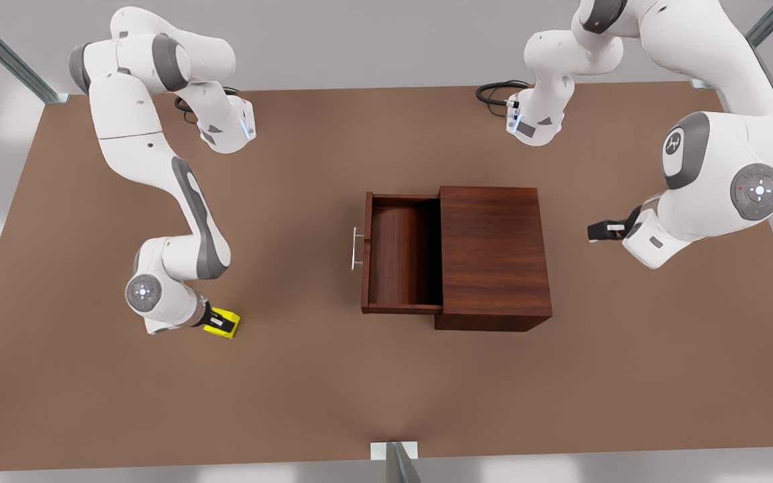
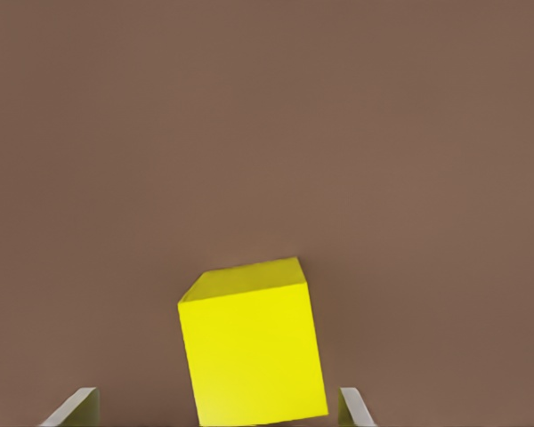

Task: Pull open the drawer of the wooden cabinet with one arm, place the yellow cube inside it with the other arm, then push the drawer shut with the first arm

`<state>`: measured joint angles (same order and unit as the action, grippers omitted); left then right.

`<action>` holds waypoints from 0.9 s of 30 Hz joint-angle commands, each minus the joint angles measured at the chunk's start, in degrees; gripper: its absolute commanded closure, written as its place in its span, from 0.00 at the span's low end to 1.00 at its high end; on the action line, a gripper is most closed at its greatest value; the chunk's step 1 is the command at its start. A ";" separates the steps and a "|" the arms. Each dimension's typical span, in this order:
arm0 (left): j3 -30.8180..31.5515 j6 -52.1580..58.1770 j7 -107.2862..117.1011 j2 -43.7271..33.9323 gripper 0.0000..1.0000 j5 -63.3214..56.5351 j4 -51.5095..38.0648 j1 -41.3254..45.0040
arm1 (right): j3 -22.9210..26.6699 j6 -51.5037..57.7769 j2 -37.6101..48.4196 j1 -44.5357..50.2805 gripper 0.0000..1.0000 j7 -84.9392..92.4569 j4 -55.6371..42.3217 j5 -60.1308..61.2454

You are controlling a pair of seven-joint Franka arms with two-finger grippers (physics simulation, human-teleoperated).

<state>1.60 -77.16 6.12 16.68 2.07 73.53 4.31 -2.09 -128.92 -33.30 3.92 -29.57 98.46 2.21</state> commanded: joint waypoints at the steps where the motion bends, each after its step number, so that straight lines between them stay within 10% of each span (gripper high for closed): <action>1: 0.07 1.13 -12.19 -0.07 0.00 -0.05 0.04 0.00 | -2.74 -2.04 -0.72 -2.60 0.00 1.00 -0.03 -3.34; 27: 0.07 0.87 -12.10 -0.07 0.00 -0.13 0.22 0.00 | -11.18 -3.01 -7.04 -10.51 0.00 0.57 -0.47 -11.44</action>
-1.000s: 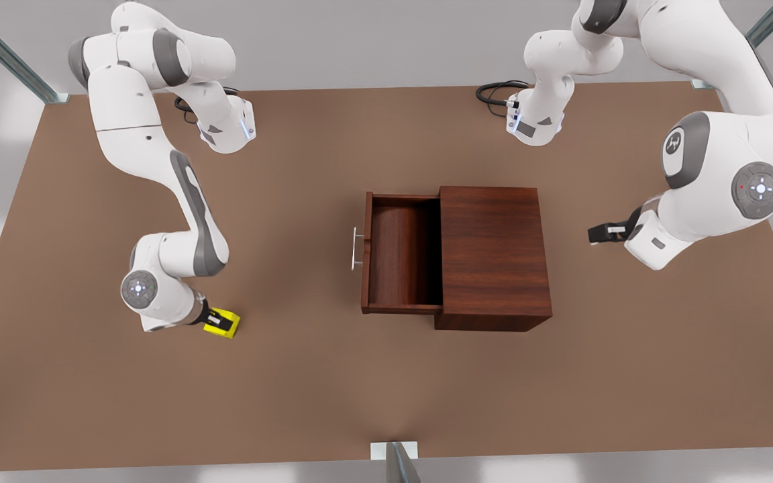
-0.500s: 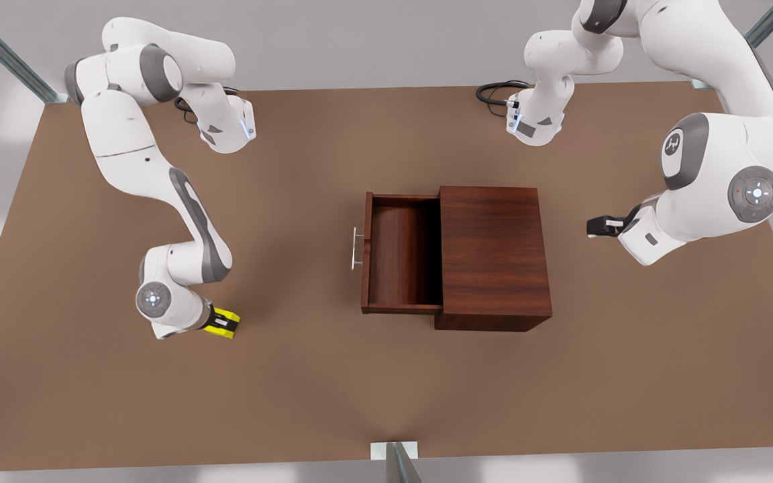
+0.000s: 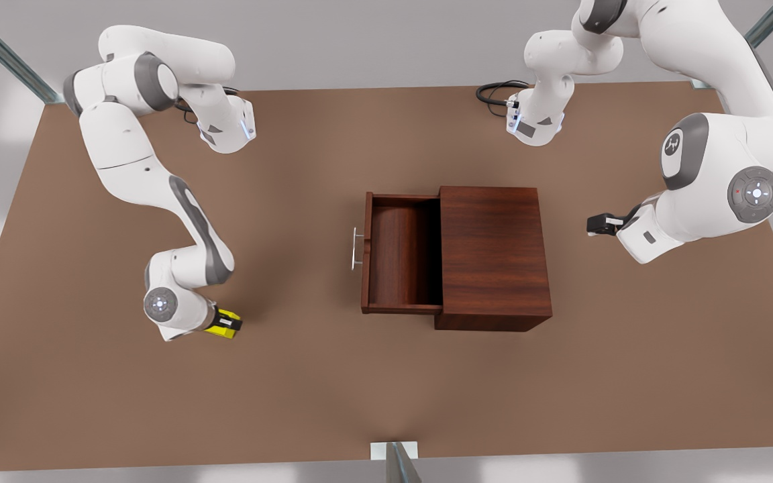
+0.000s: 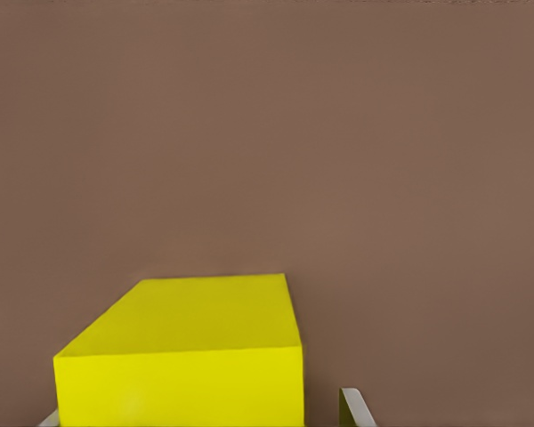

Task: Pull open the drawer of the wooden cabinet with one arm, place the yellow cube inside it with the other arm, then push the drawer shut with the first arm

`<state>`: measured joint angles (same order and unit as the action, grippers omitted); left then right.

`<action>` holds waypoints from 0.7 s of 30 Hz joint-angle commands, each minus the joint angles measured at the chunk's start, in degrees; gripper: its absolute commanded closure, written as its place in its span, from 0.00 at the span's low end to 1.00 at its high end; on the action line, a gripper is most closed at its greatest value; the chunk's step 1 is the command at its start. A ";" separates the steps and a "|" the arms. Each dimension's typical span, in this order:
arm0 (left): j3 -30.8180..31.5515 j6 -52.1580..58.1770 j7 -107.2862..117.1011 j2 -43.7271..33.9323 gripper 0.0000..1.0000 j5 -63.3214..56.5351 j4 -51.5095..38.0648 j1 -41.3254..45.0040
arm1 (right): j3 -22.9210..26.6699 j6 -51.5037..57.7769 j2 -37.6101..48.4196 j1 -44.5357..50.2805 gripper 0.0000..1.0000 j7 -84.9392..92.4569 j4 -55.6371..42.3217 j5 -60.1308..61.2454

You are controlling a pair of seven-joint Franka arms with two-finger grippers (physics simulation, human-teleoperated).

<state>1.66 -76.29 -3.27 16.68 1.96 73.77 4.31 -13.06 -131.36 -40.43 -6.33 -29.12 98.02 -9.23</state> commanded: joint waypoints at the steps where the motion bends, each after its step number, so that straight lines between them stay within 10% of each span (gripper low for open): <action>1: 0.01 0.00 -2.71 -0.07 0.00 -0.03 -0.02 0.00 | -0.30 -0.66 0.00 -0.26 0.04 0.03 -0.02 0.00; 8: 0.10 -0.35 -2.71 -0.16 0.00 -0.20 -0.02 0.09 | -1.09 -1.89 -0.96 -1.14 0.32 -0.32 -0.11 0.00; 21: 0.10 -0.44 -2.62 -0.16 0.00 -0.38 -0.02 0.17 | -6.98 15.77 7.30 -0.53 0.32 -10.51 -7.23 5.98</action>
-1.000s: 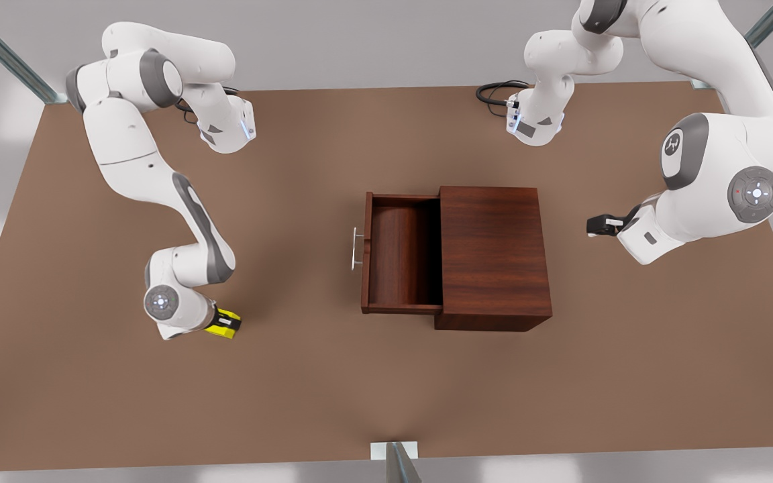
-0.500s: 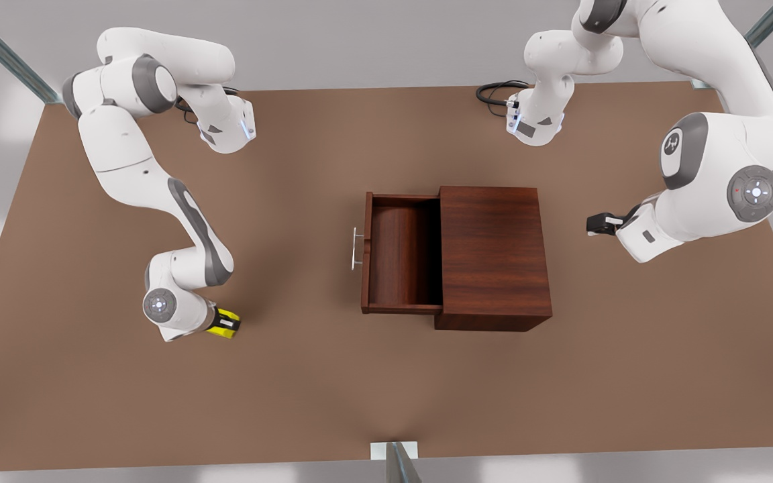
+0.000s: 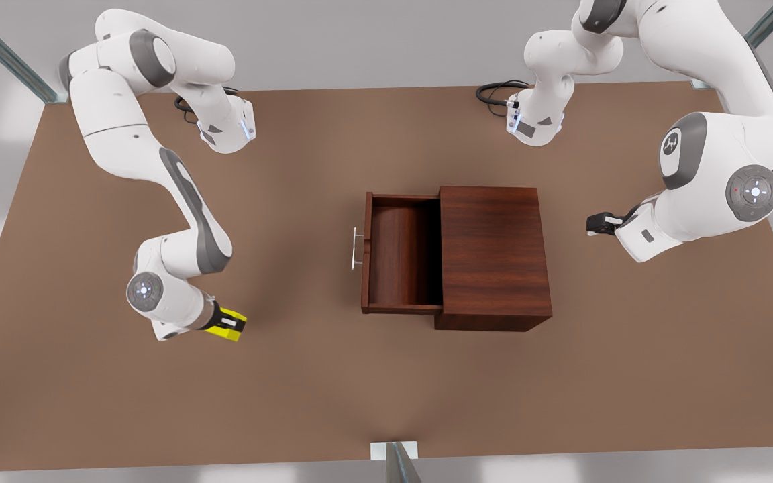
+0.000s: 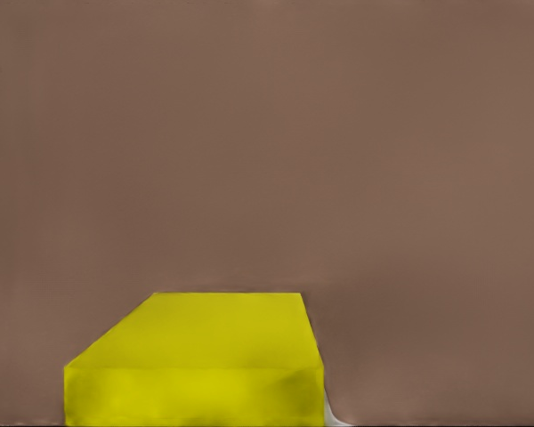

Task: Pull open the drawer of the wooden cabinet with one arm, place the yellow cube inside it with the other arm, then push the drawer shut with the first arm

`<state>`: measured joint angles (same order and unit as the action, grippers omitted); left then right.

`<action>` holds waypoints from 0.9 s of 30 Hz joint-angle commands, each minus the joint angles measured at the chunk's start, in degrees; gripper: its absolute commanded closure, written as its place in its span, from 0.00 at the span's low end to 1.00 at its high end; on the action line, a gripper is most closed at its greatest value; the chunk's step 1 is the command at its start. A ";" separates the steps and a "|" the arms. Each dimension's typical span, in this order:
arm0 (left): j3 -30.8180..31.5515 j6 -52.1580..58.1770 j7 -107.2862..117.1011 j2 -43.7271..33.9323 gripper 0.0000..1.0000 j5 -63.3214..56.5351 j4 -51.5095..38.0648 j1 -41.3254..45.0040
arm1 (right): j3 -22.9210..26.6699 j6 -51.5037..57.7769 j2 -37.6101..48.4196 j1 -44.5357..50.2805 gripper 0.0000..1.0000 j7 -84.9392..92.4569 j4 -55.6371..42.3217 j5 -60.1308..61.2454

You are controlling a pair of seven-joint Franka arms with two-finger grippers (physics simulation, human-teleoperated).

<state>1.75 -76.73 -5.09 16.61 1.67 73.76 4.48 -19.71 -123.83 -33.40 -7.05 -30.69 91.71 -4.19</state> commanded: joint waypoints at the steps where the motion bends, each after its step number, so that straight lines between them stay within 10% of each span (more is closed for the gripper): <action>1: 0.01 0.00 -0.80 0.00 0.00 -0.09 -0.02 0.00 | -1.74 10.80 0.27 0.28 0.32 -11.84 -3.20 0.85; 27: 0.27 -0.26 0.52 -0.52 0.00 -0.27 0.77 0.70 | 0.98 24.87 -12.39 41.06 0.32 -61.51 -37.39 0.50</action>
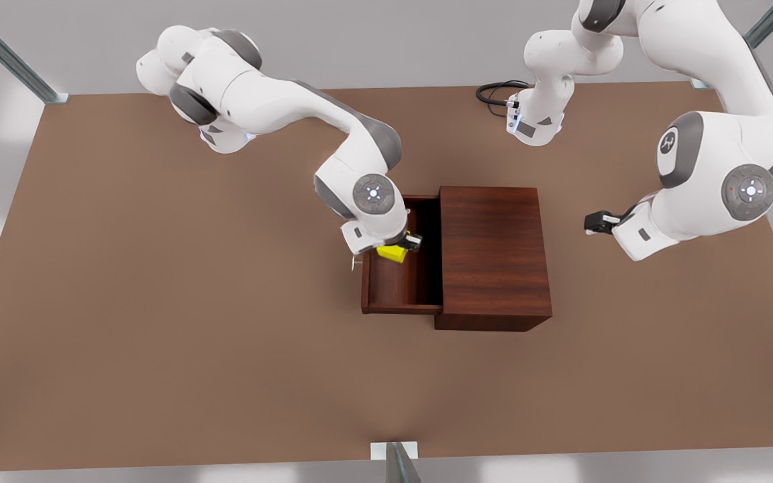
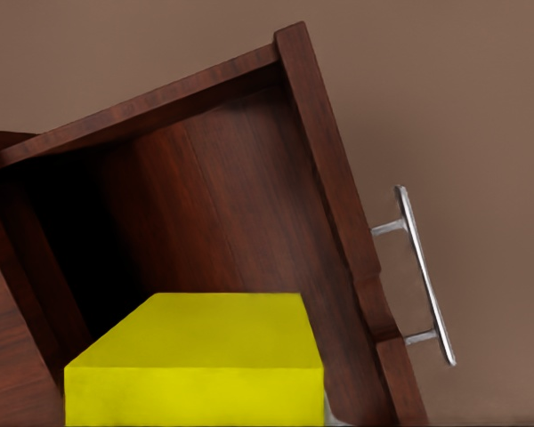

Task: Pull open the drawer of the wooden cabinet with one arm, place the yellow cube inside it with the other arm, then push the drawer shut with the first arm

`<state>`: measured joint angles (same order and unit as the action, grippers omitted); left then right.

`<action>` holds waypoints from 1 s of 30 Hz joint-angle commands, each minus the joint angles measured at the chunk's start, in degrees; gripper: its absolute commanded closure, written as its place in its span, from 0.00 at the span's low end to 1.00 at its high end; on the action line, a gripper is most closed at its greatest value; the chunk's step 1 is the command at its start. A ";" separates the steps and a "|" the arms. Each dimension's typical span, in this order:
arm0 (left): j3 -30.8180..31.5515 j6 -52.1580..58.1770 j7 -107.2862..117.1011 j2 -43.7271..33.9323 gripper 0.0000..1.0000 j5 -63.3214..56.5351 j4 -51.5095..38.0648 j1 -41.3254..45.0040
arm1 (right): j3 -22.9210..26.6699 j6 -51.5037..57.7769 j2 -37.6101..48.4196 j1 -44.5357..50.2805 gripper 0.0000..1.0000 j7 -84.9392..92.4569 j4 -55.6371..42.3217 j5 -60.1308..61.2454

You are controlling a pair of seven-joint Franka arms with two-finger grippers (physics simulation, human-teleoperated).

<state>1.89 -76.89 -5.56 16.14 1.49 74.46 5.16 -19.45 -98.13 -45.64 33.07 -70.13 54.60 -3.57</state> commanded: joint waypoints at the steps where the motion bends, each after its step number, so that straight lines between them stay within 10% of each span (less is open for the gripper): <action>1: 0.04 -0.71 2.04 -0.24 0.00 -0.17 0.16 1.08 | 0.90 -1.18 -1.03 1.47 0.32 -22.42 -0.28 -0.12; 5: 0.31 -1.94 9.86 -0.15 0.00 0.53 -0.46 5.74 | 3.27 -3.90 -2.87 4.37 0.32 -23.12 -0.28 -0.21; 7: 0.31 -1.77 16.89 -0.06 0.00 0.45 -0.46 9.16 | 3.36 -4.79 -2.87 4.28 0.00 -23.12 -0.28 -0.29; 11: 0.31 -3.61 23.75 0.47 0.00 0.09 -0.46 12.07 | 3.27 -3.91 -1.82 2.88 0.00 -22.33 -0.28 -0.65; 19: 0.13 -19.60 68.90 12.58 0.00 -5.62 -7.73 32.01 | -14.83 20.34 12.60 -47.64 0.00 29.04 3.67 -7.49; 20: -0.05 -19.79 77.07 18.81 0.00 -9.38 -14.50 35.69 | -13.79 19.48 14.08 -51.26 0.00 42.04 7.87 -8.47; 23: -1.01 -28.74 98.01 30.52 0.00 -14.76 -25.68 42.74 | 24.79 13.24 19.53 -29.30 0.00 66.51 16.32 5.85; 27: -1.72 -34.46 107.60 35.09 0.00 -20.21 -27.79 48.54 | 26.30 4.53 35.00 -29.64 0.00 75.31 43.13 3.93; 30: -2.33 -39.21 110.33 38.17 0.00 -21.26 -27.79 52.41 | 26.48 3.56 35.10 -31.14 0.00 75.49 46.04 2.43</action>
<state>-0.33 -107.77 53.34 54.05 -17.54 46.75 56.87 6.90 -91.03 -10.90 2.17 -40.79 99.87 -1.01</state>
